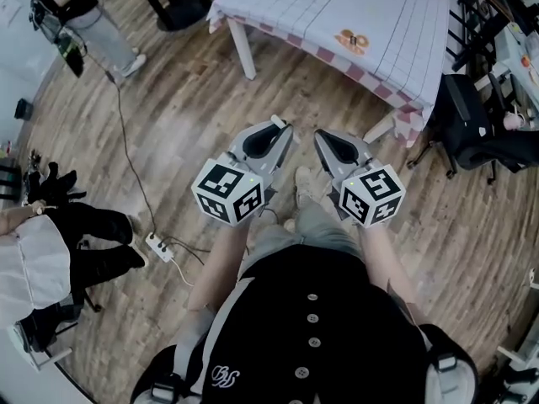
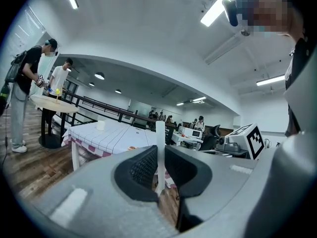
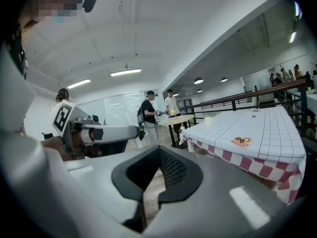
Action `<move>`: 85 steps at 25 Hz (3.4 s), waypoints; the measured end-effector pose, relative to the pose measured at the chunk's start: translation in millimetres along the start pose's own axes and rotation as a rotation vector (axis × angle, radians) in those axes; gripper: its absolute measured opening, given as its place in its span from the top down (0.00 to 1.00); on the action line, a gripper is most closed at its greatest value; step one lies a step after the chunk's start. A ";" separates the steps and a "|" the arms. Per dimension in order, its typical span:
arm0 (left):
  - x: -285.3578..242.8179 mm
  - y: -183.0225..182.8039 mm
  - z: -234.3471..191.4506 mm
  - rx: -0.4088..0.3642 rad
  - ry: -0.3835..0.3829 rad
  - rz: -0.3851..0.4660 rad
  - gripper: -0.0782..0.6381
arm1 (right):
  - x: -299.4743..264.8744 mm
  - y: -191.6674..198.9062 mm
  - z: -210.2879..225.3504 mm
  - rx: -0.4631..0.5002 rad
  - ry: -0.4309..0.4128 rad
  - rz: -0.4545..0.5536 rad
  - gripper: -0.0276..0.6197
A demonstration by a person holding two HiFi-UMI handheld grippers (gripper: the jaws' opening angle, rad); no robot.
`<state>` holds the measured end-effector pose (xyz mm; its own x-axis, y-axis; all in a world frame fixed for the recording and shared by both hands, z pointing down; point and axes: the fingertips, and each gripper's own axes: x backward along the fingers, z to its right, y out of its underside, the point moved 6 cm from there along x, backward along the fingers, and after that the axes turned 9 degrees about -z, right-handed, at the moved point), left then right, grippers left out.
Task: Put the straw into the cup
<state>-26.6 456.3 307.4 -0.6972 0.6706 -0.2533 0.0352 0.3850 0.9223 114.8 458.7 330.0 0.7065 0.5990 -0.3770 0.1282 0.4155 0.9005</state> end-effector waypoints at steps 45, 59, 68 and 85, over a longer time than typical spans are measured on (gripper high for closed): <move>-248.2 -91.8 -223.3 0.109 -0.071 -0.052 0.83 | -219.0 -116.7 263.7 -0.108 -0.154 -0.051 0.96; -300.8 -118.2 -309.1 0.098 0.019 -0.116 0.83 | -288.3 -146.7 304.7 -0.160 -0.077 -0.039 0.96; -323.5 -156.1 -385.4 0.088 0.069 -0.111 0.83 | -357.2 -184.3 323.2 -0.182 -0.021 -0.020 0.96; -375.0 -203.4 -473.0 0.042 0.205 -0.114 0.83 | -443.0 -235.7 357.8 -0.187 0.081 0.024 0.96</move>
<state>-111.0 -173.4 352.9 -0.8292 0.4800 -0.2864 -0.0253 0.4796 0.8771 20.7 -149.5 362.3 0.6488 0.6597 -0.3792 -0.0242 0.5160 0.8563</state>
